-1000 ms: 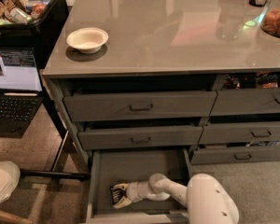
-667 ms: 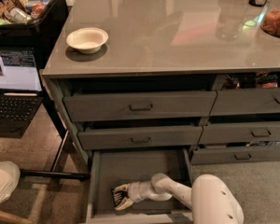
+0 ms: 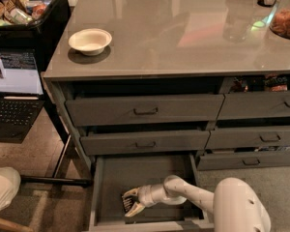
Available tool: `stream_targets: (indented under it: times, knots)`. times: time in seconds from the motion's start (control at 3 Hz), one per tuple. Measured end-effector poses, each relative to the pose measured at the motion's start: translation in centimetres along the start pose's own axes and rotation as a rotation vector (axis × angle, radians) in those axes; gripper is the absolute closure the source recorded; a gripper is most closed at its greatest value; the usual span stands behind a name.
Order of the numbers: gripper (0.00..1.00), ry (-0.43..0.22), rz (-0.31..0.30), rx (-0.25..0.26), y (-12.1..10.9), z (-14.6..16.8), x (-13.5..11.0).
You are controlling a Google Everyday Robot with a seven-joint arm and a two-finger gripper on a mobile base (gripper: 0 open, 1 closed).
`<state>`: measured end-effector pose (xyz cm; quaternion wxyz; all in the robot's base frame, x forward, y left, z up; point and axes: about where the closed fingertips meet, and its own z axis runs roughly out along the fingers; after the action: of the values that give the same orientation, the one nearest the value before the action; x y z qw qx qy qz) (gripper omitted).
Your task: Pick rxbar chocolate from bottom drawer and place on counter
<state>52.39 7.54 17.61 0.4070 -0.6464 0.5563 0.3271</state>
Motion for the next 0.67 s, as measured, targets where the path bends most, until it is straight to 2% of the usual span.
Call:
stream_targets:
  times: [0.33,0.67]
  knots:
    - [1.00,0.028,-0.020,-0.031,-0.5,-3.7,-1.8]
    - [1.00,0.092,-0.050,-0.034,-1.7,-8.1,-4.1]
